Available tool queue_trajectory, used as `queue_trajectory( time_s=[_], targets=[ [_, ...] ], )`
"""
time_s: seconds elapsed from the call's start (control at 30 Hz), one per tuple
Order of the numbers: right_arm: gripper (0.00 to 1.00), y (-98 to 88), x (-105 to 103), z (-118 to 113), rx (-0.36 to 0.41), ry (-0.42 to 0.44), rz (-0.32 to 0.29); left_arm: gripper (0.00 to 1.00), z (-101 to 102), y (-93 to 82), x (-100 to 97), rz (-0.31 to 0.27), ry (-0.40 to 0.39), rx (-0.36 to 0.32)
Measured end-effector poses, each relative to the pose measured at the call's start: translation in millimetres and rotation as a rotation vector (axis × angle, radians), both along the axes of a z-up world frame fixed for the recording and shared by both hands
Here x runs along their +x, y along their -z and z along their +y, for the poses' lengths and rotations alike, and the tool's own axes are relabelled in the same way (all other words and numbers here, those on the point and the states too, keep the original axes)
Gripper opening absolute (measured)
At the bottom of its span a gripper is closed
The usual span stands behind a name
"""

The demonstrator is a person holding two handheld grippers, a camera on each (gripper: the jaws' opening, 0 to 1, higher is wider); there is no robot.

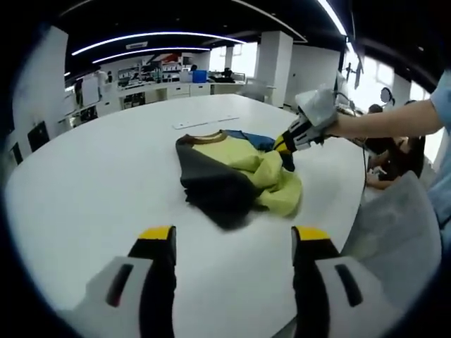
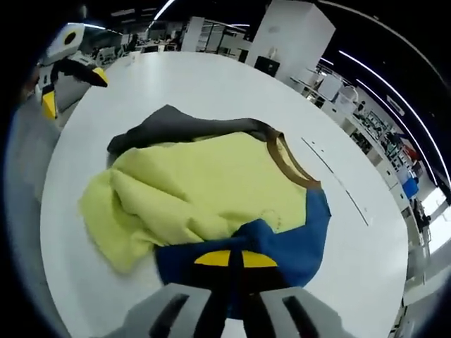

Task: Fold the garment on the visible template until the final outline fits inside the template.

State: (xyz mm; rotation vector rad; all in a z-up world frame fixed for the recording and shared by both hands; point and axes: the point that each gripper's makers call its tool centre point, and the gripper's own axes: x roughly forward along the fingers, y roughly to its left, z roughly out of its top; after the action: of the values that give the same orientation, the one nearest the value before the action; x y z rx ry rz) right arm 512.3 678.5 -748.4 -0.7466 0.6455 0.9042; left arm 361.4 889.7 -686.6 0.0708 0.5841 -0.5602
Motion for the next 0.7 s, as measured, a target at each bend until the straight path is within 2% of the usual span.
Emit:
queue_trajectory(
  time_s=[0.1, 0.37, 0.53, 0.7],
  targets=[
    [0.02, -5.8, 0, -3, 0.01, 0.011, -0.009, 0.64, -2, -0.3, 0.2, 0.0, 0.004, 0.001],
    [0.21, -21.6, -7, -9, 0.057, 0.047, -0.025, 0.64, -4, -0.7, -0.2, 0.0, 0.016, 0.005],
    [0.36, -28.5, -13, -13, 0.137, 0.11, 0.006, 0.64, -4, -0.7, -0.2, -0.001, 0.018, 0.006],
    [0.49, -35.1, -21, -14, 0.26, 0.185, 0.07, 0.64, -3, -0.6, -0.6, -0.002, 0.022, 0.008]
  ],
)
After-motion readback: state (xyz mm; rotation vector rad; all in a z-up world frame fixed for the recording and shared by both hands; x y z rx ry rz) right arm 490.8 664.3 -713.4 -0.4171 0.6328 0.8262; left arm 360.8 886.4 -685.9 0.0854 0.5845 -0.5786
